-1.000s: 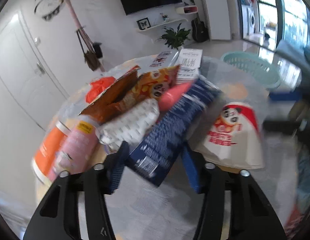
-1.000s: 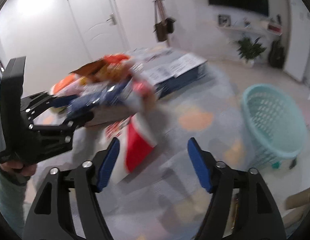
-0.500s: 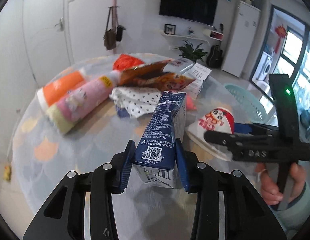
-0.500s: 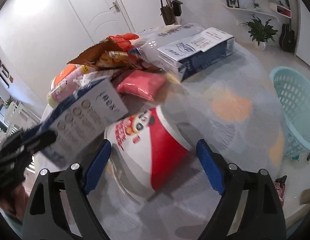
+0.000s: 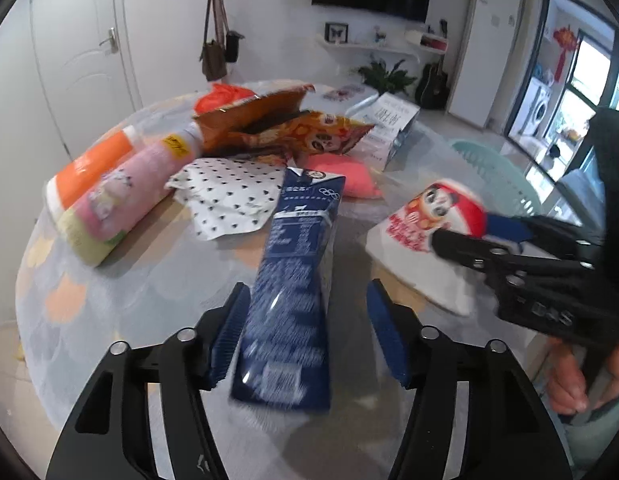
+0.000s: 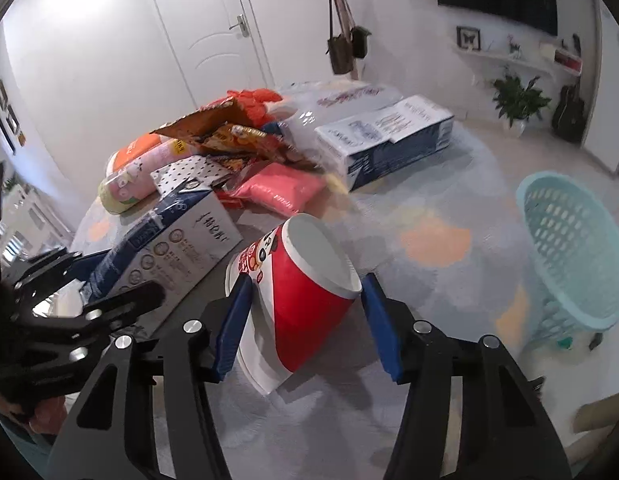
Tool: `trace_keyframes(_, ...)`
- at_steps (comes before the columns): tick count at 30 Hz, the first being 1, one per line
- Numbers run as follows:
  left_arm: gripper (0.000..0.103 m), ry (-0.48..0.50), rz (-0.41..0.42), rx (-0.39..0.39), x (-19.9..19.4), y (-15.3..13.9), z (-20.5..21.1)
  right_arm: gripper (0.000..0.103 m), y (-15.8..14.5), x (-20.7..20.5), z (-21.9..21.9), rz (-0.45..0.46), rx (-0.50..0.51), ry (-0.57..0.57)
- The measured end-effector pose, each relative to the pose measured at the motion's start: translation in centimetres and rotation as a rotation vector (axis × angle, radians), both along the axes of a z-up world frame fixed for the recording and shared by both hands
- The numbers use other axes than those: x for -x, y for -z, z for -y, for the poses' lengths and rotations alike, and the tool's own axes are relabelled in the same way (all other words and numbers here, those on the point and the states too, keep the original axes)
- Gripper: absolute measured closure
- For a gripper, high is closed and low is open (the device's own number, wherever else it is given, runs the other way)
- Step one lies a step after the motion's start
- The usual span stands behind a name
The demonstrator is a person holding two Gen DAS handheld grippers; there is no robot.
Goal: Collect trash
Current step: 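Grasp the white-red paper cup with the right tool while the left tool grasps the blue milk carton, then carry both items to the blue basket and open both tools to drop them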
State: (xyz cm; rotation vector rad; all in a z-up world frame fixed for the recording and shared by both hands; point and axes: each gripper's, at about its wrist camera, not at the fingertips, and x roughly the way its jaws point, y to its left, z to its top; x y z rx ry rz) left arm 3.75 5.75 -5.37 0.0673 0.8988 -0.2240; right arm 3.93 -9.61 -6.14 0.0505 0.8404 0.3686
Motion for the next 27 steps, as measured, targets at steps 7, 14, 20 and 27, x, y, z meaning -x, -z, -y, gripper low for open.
trace_keyframes(7, 0.071, 0.002, 0.049, 0.075, 0.6, -0.9, 0.9, 0.051, -1.5, 0.2, 2.8, 0.075, 0.033, 0.072)
trace_keyframes(14, 0.071, 0.085, 0.113, 0.173, -0.3, -4.6, 4.5, 0.051, -4.1, -0.8, 9.2, 0.144, 0.009, 0.228)
trace_keyframes(20, 0.071, 0.197, 0.123, 0.221, -5.0, -7.1, 12.1, 0.051, -5.1, -2.3, 17.2, 0.168, 0.017, 0.426)
trace_keyframes(27, 0.071, 0.332, 0.057, 0.24, -9.8, -4.4, 21.9, 0.051, -1.4, -4.0, 25.1, 0.076, 0.045, 0.642)
